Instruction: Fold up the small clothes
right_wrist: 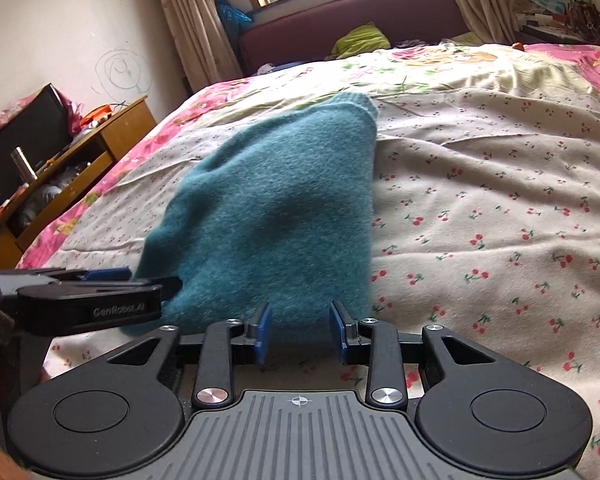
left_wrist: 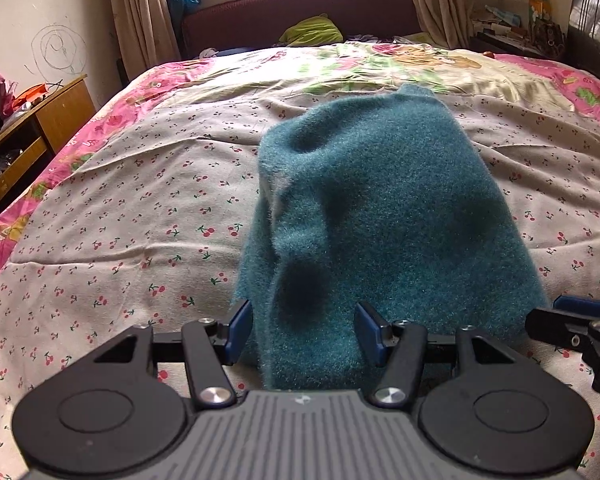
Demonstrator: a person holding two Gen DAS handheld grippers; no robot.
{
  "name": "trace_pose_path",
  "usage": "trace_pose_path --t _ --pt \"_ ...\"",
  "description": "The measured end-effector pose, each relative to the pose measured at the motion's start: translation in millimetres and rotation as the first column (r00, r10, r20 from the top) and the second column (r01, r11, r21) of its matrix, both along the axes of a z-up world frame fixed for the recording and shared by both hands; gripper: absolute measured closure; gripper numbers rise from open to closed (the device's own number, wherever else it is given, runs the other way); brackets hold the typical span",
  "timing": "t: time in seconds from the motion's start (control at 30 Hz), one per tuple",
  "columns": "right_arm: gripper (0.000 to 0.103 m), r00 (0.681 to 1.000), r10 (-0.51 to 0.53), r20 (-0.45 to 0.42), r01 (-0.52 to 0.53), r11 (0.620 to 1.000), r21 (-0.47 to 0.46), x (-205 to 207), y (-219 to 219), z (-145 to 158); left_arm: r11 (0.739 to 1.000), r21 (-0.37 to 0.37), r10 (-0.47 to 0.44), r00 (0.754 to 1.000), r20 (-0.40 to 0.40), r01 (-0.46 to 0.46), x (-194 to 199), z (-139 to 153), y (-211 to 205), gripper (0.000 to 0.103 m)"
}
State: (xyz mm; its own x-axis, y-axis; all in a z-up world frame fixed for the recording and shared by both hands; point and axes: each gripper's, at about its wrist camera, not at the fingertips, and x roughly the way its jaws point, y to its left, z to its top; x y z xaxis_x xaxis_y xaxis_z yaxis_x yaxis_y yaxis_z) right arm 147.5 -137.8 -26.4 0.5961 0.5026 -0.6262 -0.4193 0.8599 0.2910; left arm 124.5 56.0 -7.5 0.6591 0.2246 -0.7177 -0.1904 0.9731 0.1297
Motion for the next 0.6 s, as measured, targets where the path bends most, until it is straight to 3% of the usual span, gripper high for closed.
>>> trace_pose_path --t 0.13,0.2,0.27,0.37,0.5,0.6 --pt "0.064 1.000 -0.028 0.008 0.028 1.000 0.010 11.0 -9.2 6.0 0.996 -0.093 -0.005 0.999 0.048 0.009 0.1 9.9 11.6 0.035" --pt "0.056 0.999 -0.035 0.014 0.034 0.999 0.031 20.5 -14.9 10.1 0.990 -0.142 0.004 0.996 0.089 0.009 2.0 21.4 19.3 0.035" --pt "0.045 0.999 -0.038 -0.002 0.038 0.997 0.066 35.0 -19.2 12.0 0.987 -0.157 -0.012 0.992 0.122 0.032 8.7 31.0 22.0 0.034" --pt "0.038 0.997 -0.043 -0.057 0.051 0.989 0.137 63.5 -24.8 9.0 0.981 -0.179 -0.053 0.988 0.143 0.078 23.3 34.7 21.8 0.032" --pt "0.035 0.991 -0.062 -0.116 0.082 0.981 0.175 98.2 -24.8 -4.6 0.970 -0.215 -0.086 0.986 0.141 0.115 46.6 23.8 28.7 0.032" --pt "0.035 0.984 -0.007 -0.178 0.052 0.968 0.246 120.0 -17.1 -18.7 0.978 -0.174 -0.097 0.989 0.108 0.115 62.3 6.7 40.0 0.032"
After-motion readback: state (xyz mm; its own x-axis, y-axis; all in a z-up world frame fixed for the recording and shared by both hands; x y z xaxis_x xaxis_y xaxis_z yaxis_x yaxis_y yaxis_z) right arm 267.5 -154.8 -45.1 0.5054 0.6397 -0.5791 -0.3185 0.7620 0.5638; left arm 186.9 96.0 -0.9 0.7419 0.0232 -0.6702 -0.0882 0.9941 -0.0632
